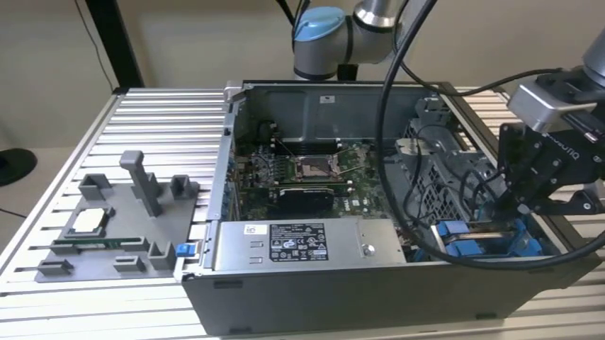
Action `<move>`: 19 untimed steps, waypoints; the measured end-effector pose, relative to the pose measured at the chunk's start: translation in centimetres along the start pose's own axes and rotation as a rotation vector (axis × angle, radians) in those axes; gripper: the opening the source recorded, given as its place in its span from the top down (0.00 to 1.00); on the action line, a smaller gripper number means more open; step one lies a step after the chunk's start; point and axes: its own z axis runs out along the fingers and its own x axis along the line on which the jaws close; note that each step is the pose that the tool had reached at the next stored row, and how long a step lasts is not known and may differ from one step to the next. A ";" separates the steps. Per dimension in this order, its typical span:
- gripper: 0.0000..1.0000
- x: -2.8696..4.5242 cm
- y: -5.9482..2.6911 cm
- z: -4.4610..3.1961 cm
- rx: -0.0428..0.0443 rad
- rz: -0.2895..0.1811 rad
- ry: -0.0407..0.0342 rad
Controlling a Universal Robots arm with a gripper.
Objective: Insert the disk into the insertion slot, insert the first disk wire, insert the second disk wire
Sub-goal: 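Insert the first disk wire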
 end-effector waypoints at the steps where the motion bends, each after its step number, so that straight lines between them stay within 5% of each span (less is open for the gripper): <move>1: 1.00 0.00 -0.01 0.07 0.0005 0.015 -0.0006; 7: 1.00 0.00 -0.01 0.24 0.0075 0.100 -0.0042; 15: 1.00 -0.04 -0.01 0.24 0.0126 0.111 -0.0048; 19: 1.00 -0.10 0.32 0.31 0.0376 0.112 -0.0035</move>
